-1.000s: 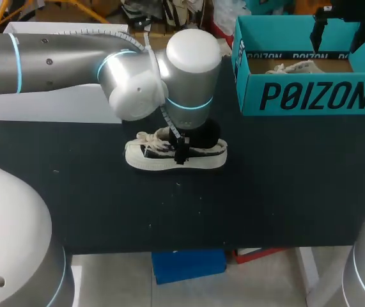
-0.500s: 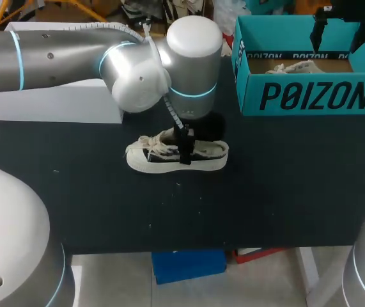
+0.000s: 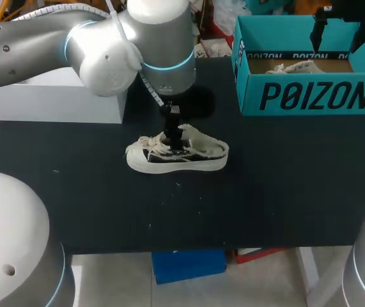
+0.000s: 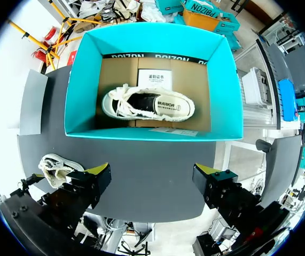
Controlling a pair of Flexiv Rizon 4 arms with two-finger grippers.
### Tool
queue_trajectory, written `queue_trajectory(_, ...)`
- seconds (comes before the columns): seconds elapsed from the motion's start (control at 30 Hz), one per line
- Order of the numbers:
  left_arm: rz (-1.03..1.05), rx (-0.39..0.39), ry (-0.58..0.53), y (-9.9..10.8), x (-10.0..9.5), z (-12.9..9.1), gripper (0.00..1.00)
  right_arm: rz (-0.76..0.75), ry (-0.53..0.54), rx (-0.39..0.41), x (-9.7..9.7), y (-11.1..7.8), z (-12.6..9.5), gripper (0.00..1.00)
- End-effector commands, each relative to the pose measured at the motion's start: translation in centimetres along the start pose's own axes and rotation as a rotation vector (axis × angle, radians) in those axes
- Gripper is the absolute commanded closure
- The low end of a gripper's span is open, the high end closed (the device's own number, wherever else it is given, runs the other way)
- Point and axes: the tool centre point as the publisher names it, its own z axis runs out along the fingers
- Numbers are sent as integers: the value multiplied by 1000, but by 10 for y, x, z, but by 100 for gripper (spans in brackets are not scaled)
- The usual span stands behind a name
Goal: Take the shoe out of the shoebox, open the shoe tongue, remove and reinsert the insole, then place the shoe into the shoebox
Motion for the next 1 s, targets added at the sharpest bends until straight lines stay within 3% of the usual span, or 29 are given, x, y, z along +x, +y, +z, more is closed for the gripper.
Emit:
queue_trajectory(0.03, 16, 141, -24, 32, 4, -23, 0, 0, 0, 0, 0, 0, 0, 0)
queue_trajectory(0.57, -65, 369, -27, 90, 19, -26, 0, 0, 0, 0, 0, 0, 0, 0)
queue_trajectory(1.0, -54, 487, -54, 116, 26, -26, 0, 0, 0, 0, 0, 0, 0, 0)
